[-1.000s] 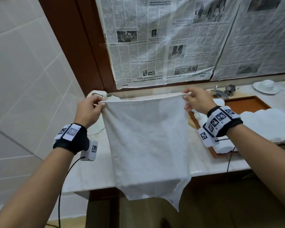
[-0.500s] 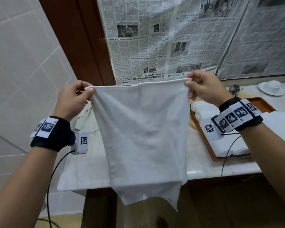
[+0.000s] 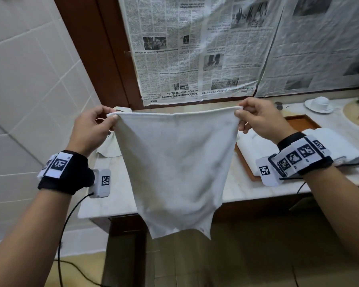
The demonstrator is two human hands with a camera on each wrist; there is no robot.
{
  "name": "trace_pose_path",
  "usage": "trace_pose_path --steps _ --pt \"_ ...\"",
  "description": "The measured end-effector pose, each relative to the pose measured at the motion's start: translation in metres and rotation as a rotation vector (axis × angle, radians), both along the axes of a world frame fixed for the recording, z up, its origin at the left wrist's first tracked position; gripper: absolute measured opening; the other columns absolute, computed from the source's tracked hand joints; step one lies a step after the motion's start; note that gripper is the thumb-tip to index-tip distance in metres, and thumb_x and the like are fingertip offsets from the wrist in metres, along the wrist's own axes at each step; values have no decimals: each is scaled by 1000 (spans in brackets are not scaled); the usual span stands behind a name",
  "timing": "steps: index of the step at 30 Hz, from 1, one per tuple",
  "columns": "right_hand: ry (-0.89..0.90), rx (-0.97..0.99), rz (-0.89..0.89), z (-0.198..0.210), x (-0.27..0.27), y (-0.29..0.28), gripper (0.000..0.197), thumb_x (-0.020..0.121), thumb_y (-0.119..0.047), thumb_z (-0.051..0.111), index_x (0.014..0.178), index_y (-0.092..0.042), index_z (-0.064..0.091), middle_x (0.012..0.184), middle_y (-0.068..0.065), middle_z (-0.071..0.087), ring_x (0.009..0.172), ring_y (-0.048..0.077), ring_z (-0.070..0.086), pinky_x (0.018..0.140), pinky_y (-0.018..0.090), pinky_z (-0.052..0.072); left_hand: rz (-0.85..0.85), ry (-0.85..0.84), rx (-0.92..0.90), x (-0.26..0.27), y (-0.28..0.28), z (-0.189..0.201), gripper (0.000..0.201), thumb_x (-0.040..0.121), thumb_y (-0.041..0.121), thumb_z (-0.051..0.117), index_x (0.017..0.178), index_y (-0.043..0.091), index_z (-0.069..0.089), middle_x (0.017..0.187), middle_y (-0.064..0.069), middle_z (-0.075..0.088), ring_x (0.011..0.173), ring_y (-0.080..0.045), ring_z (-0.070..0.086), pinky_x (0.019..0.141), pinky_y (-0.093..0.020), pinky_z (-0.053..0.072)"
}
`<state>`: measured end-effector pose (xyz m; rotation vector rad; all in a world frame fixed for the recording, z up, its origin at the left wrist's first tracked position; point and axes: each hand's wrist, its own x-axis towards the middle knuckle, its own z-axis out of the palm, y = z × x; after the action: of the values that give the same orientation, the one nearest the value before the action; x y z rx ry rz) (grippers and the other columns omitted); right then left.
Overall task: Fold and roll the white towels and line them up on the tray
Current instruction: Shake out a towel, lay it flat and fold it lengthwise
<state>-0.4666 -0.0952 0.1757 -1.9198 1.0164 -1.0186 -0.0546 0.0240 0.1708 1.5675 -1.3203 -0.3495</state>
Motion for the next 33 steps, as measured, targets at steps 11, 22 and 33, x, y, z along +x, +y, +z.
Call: trace_pose_path --steps 11,22,33 --pt "-30 14 64 9 -33 24 8 96 -1 57 102 5 57 79 19 62 67 27 59 53 24 52 53 16 -30 -36 36 7 10 93 21 63 84 24 67 66 8 63 67 -14 59 69 -35 52" --pt "21 9 81 -3 -40 22 12 97 -2 55 103 9 57 79 23 63 64 23 61 56 31 54 96 19 -18 -52 50 -2 6 93 18 63 90 18 68 76 2 63 66 -12 58 66 -34 51" --pt "114 -13 -22 -23 -27 -12 7 96 -2 57 100 2 61 71 16 62 59 24 59 49 21 51 101 -152 64 -37 19 -13 5 91 21 65 89 19 68 70 -1 65 64 -16 58 72 -41 55"
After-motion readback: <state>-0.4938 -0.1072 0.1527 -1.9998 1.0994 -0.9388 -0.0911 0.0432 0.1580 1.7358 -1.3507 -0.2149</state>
